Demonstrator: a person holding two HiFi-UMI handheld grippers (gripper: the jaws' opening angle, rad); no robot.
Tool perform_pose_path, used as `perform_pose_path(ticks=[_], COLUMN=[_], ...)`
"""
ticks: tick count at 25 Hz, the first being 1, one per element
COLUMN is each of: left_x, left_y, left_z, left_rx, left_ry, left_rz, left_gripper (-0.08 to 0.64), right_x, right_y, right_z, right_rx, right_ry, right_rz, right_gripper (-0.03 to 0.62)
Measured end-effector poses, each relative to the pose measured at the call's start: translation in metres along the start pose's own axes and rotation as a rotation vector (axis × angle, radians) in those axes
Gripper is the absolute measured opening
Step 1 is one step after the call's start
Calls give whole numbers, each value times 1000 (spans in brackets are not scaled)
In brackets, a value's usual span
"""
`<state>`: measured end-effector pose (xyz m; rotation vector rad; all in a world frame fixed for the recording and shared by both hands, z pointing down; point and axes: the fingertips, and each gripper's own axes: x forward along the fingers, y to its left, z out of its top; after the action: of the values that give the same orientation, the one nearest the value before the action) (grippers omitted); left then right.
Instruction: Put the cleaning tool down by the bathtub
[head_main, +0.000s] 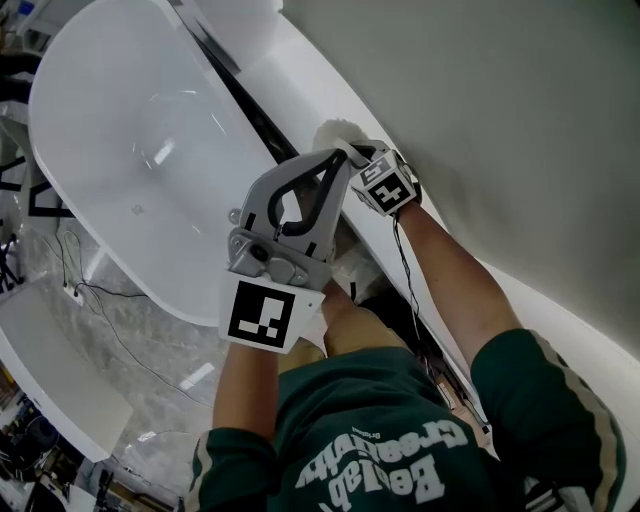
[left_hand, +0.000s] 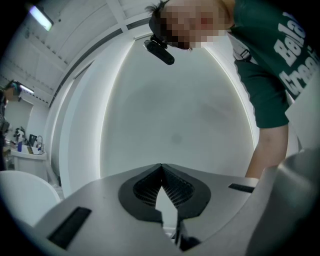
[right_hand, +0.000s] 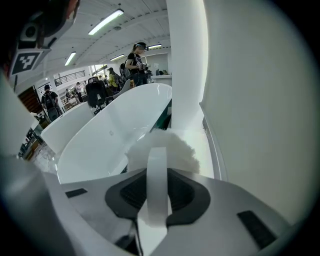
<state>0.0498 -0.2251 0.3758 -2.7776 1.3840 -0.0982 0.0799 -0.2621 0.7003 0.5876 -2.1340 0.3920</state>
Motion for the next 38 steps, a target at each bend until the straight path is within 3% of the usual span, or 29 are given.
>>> perform_pose_path(ticks=[14, 21, 28, 38], left_x=[7, 14, 11, 5], left_y=[-3, 15, 30, 46], left_z=[-37, -55, -67, -89], left_rx=[-35, -42, -67, -78], left_ry=[10, 23, 43, 88], left_rz=[14, 37, 72, 111], left_gripper=[0, 0, 0, 0], right_x=[35, 84, 99, 128], right_y=[-16, -23, -23, -40], right_z=[-12, -22, -23, -41], right_rx=[24, 30, 16, 40], right_ry=[15, 36, 155, 225], right_rz=[-47, -8, 12, -29], right_gripper=[95, 95, 95, 95])
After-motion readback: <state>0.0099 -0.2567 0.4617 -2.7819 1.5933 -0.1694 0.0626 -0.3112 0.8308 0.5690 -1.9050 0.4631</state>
